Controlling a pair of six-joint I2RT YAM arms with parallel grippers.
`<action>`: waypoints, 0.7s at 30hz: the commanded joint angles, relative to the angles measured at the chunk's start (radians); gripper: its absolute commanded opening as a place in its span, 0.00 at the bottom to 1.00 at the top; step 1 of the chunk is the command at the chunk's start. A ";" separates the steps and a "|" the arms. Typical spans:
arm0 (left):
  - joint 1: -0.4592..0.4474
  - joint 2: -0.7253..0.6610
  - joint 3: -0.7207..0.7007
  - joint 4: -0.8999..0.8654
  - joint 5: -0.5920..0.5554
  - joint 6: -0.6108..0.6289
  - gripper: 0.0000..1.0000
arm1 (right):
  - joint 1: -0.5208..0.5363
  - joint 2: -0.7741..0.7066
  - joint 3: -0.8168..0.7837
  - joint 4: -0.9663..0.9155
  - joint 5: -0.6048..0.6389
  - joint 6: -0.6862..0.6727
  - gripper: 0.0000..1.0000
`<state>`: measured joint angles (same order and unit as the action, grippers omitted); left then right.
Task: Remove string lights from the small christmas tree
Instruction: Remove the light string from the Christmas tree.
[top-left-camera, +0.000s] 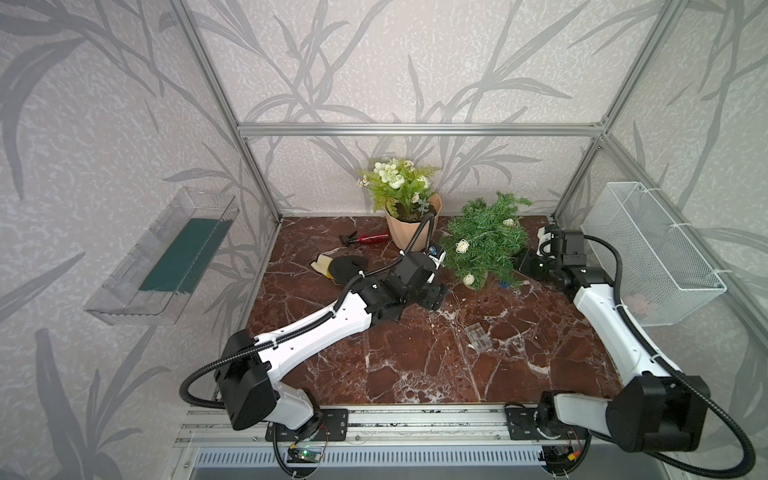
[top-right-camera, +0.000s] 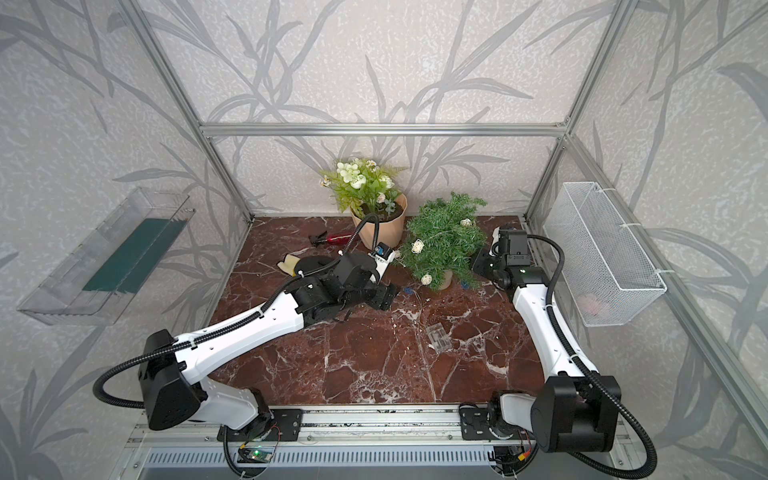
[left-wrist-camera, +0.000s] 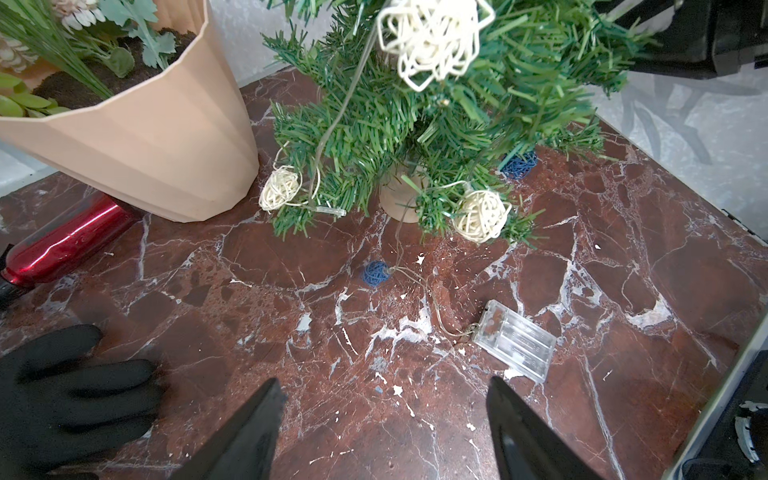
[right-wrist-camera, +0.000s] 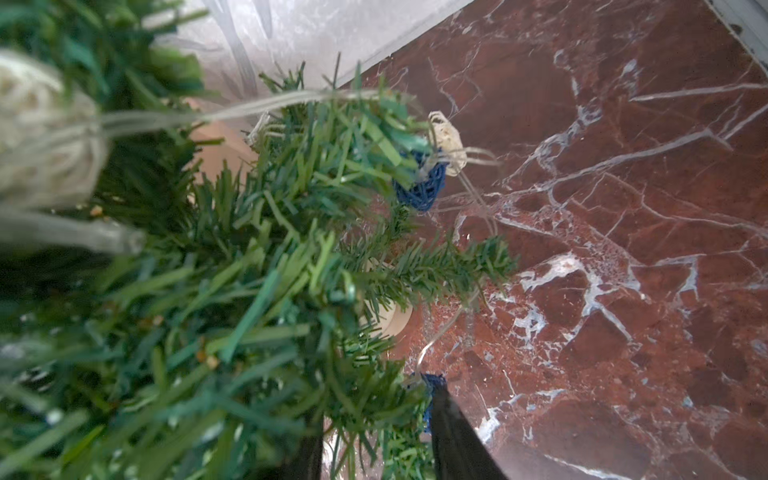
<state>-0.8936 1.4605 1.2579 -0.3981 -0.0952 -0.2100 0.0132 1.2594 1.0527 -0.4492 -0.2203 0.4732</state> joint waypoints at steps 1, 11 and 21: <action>-0.001 0.010 0.034 -0.020 0.004 -0.001 0.78 | 0.040 -0.045 -0.006 0.016 -0.023 -0.008 0.40; -0.001 -0.026 0.001 0.002 0.007 -0.022 0.77 | 0.255 -0.011 0.031 0.030 0.061 0.035 0.40; 0.000 -0.103 -0.048 -0.016 -0.038 -0.020 0.77 | 0.370 -0.045 0.089 -0.041 0.117 0.028 0.47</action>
<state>-0.8936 1.3979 1.2297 -0.3958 -0.1024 -0.2211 0.3855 1.2762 1.1080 -0.4484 -0.1390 0.5095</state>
